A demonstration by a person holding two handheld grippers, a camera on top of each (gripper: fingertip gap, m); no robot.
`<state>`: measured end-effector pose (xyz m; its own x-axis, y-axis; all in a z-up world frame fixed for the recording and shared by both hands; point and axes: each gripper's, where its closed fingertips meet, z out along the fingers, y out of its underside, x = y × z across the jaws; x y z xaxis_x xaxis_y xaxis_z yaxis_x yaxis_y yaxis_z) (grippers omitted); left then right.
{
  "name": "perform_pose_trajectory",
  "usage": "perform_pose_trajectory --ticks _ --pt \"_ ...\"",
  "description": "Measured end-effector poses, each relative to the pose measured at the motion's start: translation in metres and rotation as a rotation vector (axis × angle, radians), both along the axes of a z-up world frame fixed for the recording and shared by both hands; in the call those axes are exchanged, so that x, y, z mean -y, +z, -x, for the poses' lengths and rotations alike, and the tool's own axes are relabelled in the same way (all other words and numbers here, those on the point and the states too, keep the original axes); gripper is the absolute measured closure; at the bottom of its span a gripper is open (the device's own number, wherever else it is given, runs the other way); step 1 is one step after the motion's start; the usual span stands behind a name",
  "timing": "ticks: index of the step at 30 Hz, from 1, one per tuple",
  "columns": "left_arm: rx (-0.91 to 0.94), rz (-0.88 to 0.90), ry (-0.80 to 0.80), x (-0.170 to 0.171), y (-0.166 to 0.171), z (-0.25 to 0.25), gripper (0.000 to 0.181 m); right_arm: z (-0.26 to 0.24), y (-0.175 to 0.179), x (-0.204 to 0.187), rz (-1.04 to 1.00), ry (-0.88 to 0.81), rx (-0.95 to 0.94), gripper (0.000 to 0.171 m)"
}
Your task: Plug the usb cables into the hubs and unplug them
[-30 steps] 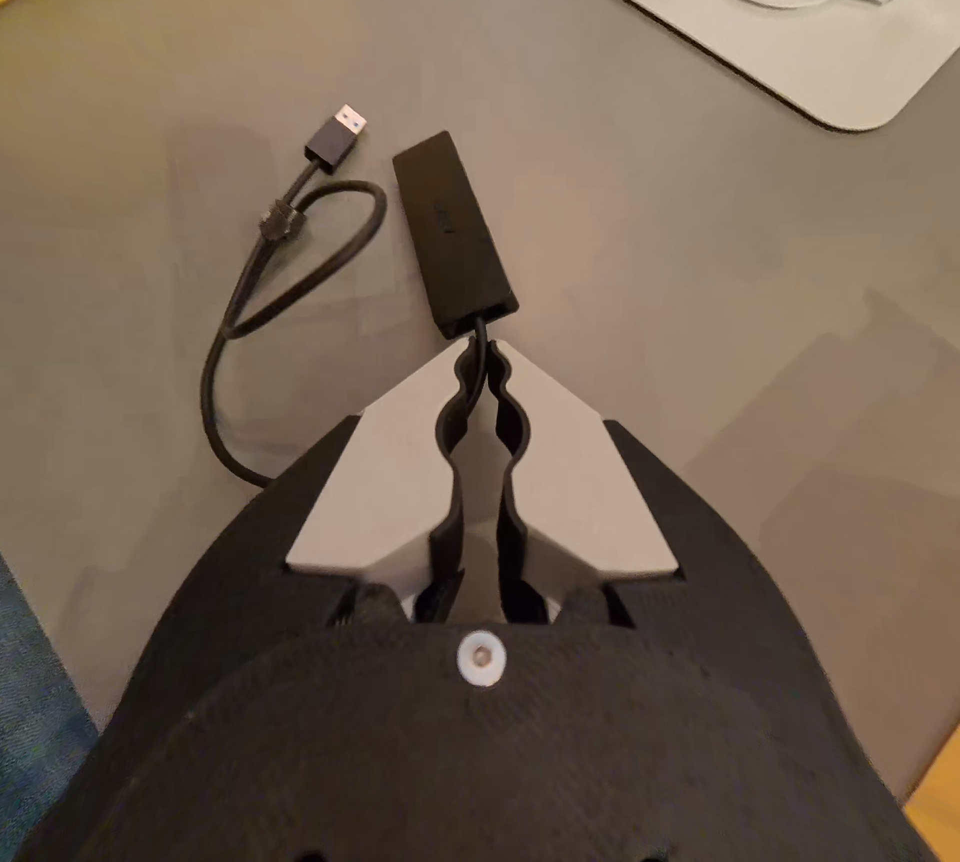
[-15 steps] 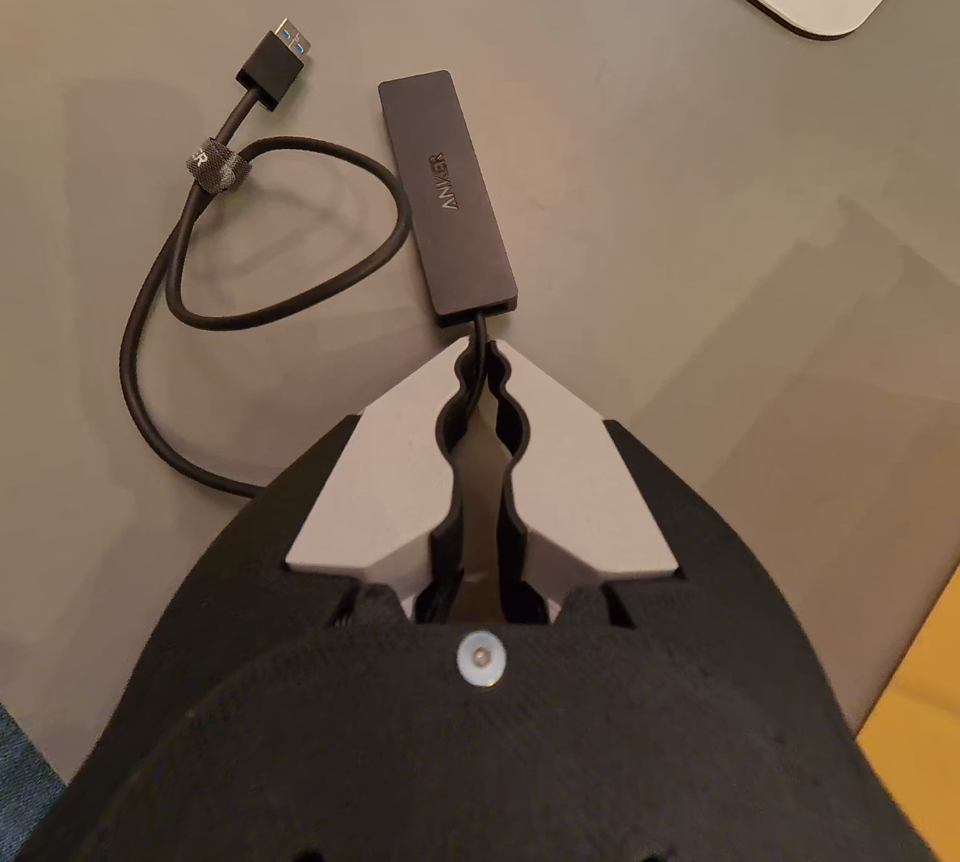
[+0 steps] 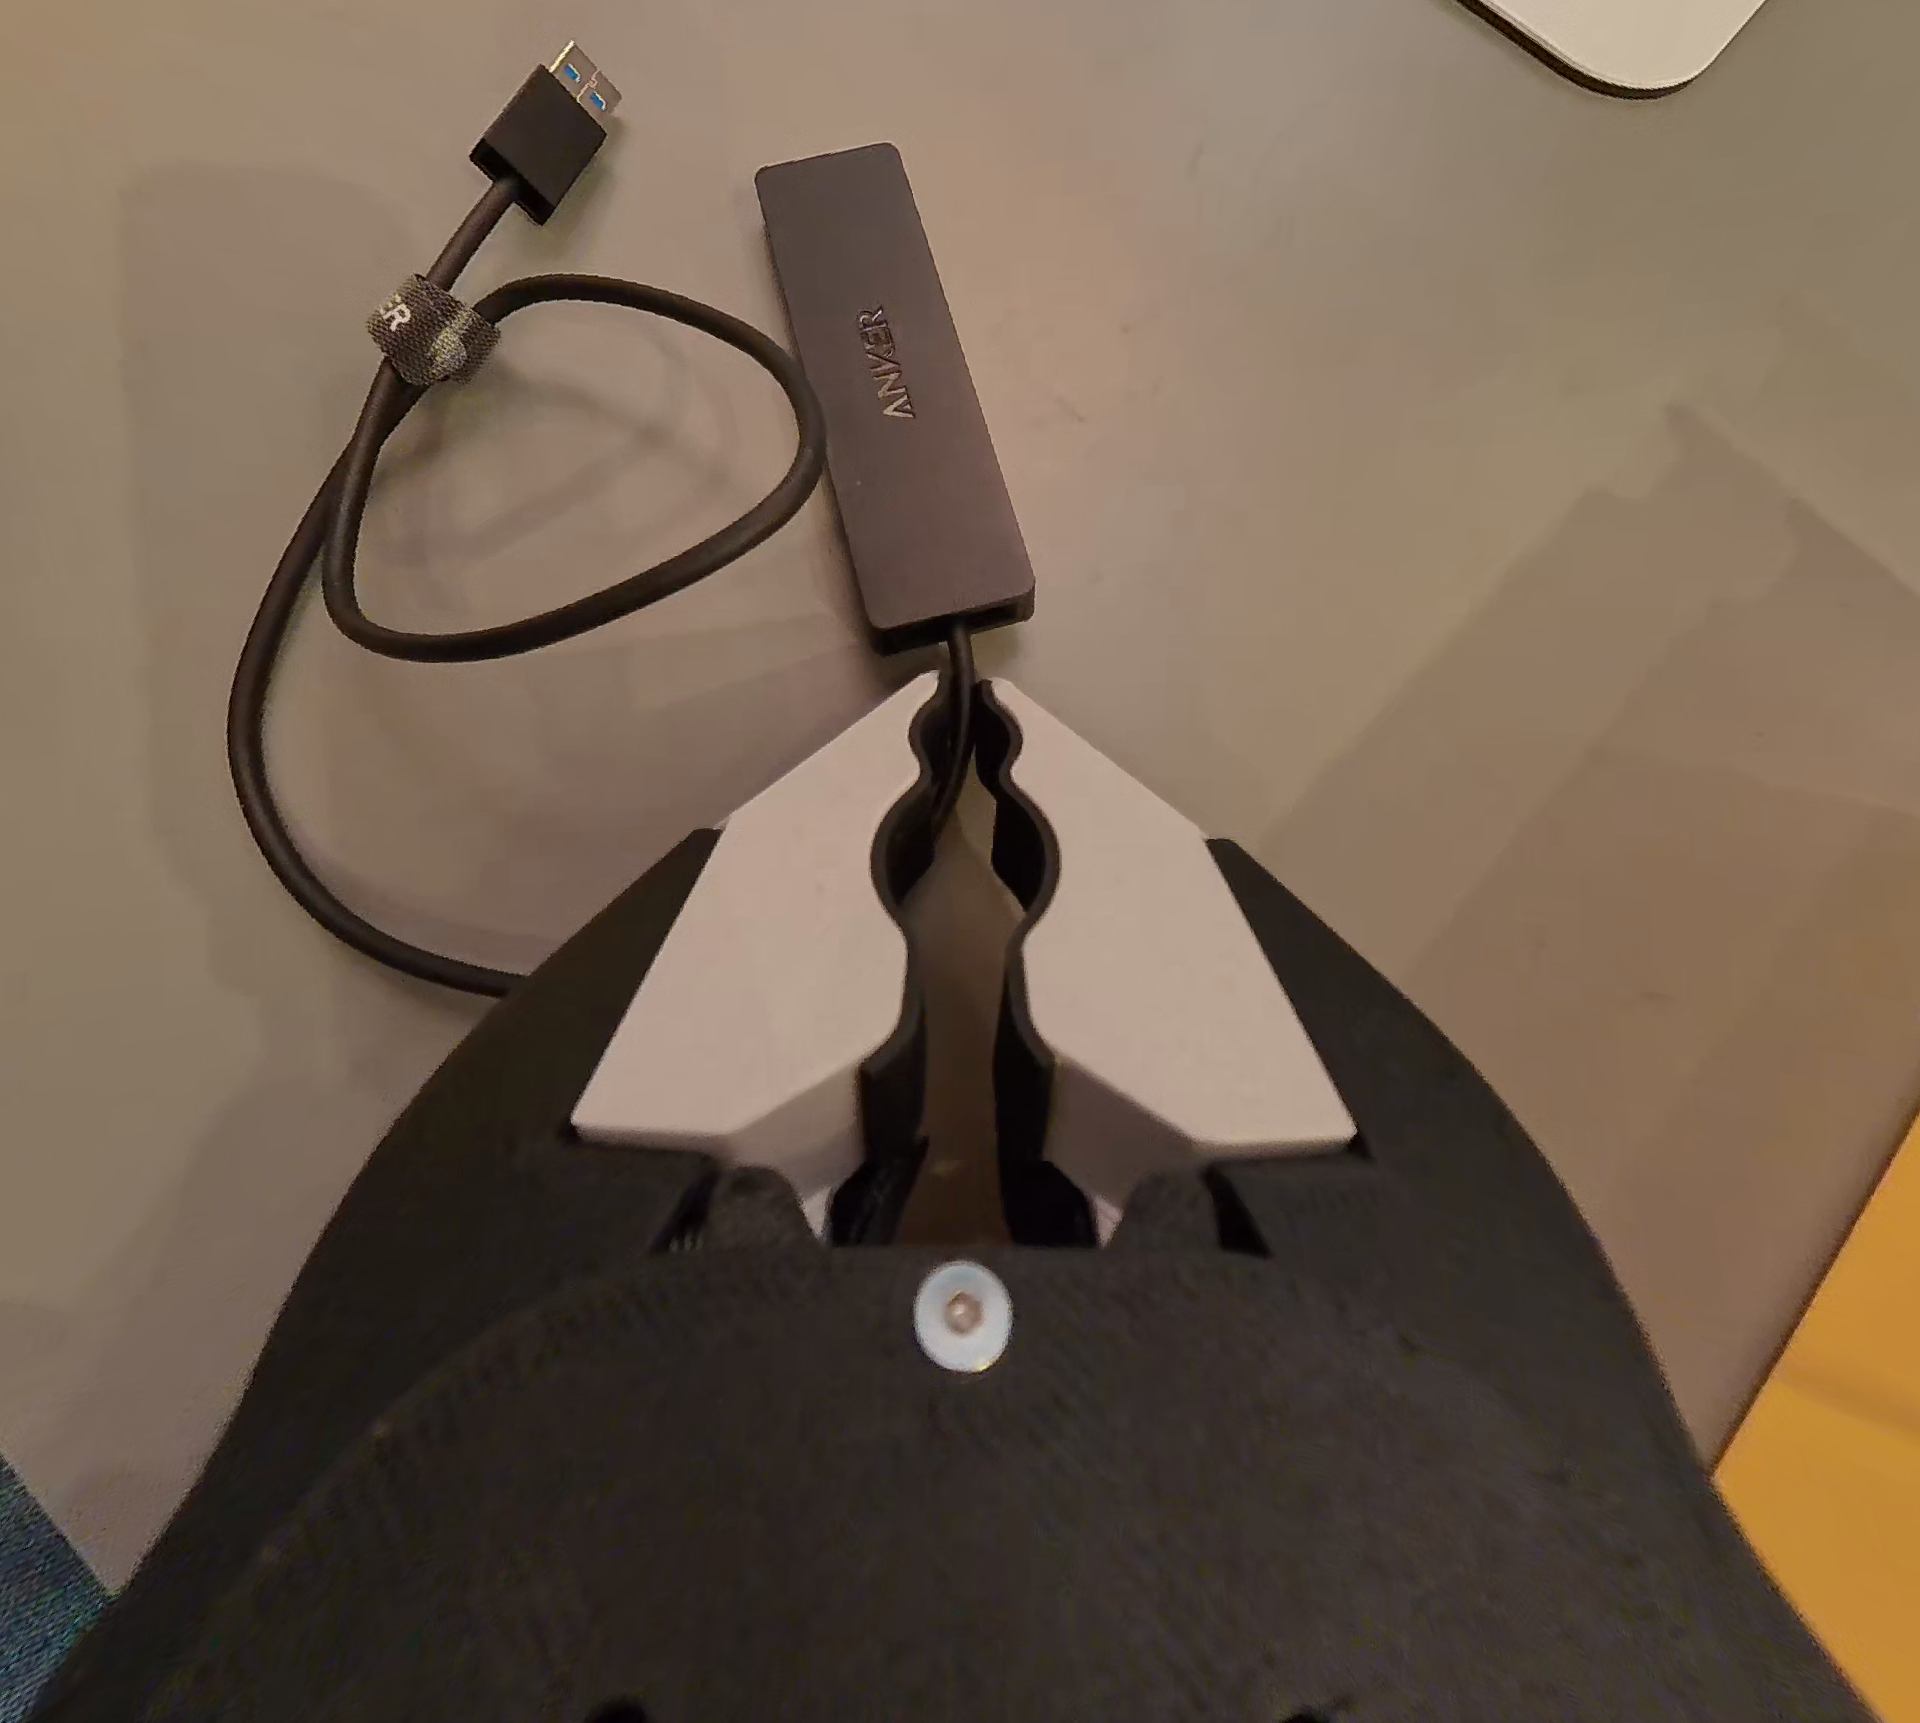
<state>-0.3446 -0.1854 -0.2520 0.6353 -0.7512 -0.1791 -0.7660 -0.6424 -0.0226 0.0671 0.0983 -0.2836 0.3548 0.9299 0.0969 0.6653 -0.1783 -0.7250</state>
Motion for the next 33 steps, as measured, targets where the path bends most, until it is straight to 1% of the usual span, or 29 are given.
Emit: perform_pose_trajectory --ticks 4,8,11,16,21,25,30,33 --pt "0.072 0.116 0.078 0.002 -0.013 0.0 0.164 0.0 0.0 0.0 -0.005 -0.001 0.001 0.171" --pt "0.078 0.189 0.146 0.001 -0.019 -0.001 0.16 0.0 0.0 0.0 -0.006 -0.001 0.0 0.17" --pt "0.04 0.208 0.149 -0.001 -0.023 0.001 0.162 0.0 0.0 -0.001 -0.001 -0.001 -0.002 0.17" --pt "-0.027 0.179 0.144 -0.006 -0.026 0.006 0.174 0.0 0.0 -0.001 -0.005 0.0 -0.002 0.17" --pt "-0.034 0.147 0.162 -0.003 -0.014 0.012 0.174 0.0 0.0 -0.001 -0.008 0.002 -0.001 0.17" --pt "-0.067 0.118 0.147 0.001 0.003 0.016 0.175 0.0 0.0 -0.001 -0.009 0.002 -0.001 0.17" --pt "-0.064 0.07 0.173 0.002 0.026 0.019 0.175 0.001 0.0 -0.001 -0.011 0.001 0.0 0.17" --pt "-0.094 0.049 0.173 0.003 0.039 0.026 0.175 0.0 0.0 -0.001 -0.012 0.001 0.0 0.17"
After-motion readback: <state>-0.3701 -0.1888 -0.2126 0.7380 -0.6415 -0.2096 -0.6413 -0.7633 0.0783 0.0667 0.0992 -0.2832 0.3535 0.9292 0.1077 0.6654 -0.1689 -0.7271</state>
